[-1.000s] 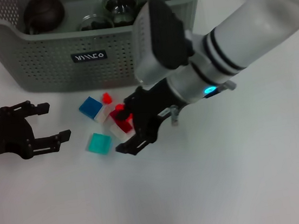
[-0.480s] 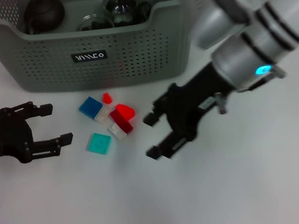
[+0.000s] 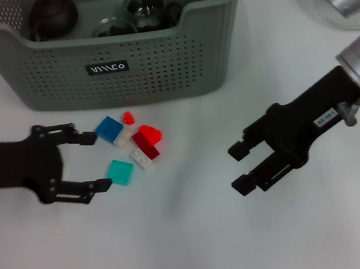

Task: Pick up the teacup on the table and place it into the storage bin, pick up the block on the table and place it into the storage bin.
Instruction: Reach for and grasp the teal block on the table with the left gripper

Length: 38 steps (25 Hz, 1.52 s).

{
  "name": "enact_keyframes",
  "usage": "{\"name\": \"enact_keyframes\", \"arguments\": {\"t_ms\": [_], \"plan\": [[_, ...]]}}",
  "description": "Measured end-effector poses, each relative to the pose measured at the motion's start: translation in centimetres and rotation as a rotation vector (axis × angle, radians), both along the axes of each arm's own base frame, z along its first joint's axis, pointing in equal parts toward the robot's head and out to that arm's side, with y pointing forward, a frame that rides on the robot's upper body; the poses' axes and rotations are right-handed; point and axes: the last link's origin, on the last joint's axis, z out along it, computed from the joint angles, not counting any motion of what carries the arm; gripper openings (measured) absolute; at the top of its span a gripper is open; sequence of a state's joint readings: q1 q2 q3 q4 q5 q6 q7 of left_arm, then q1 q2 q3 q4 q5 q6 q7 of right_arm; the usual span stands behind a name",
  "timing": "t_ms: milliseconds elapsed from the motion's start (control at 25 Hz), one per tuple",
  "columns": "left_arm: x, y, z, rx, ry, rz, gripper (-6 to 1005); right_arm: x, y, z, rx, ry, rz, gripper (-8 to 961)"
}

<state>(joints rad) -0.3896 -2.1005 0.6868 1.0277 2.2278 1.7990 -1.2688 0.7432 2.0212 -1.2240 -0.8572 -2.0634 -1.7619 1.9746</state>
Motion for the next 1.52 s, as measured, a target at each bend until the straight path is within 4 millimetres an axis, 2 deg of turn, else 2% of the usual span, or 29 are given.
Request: {"name": "enact_keyframes", "arguments": {"t_ms": [200, 360, 560, 800, 1120, 1520], "plan": [[3.0, 2.7, -1.4, -0.093, 0.227, -0.036, 832, 1.6, -0.2, 0.1, 0.03, -0.035, -0.04, 795], [5.6, 4.2, -2.3, -0.142, 0.37, -0.08, 828, 2.2, 0.1, -0.4, 0.083, -0.073, -0.025, 795], [7.5, 4.7, -4.0, -0.207, 0.558, -0.112, 812, 2.0, 0.4, -1.2, 0.149, -0.066, 0.059, 795], [9.2, 4.7, -5.7, -0.232, 0.658, -0.161, 813, 1.9, 0.7, -1.1, 0.159, -0.062, 0.071, 795], [10.6, 5.8, -7.5, -0.209, 0.802, -0.24, 812, 1.7, 0.8, -1.3, 0.163, -0.056, 0.078, 795], [9.9, 6.0, -8.8, -0.246, 0.85, -0.255, 813, 1.8, 0.6, -1.7, 0.158, -0.052, 0.07, 795]]}}
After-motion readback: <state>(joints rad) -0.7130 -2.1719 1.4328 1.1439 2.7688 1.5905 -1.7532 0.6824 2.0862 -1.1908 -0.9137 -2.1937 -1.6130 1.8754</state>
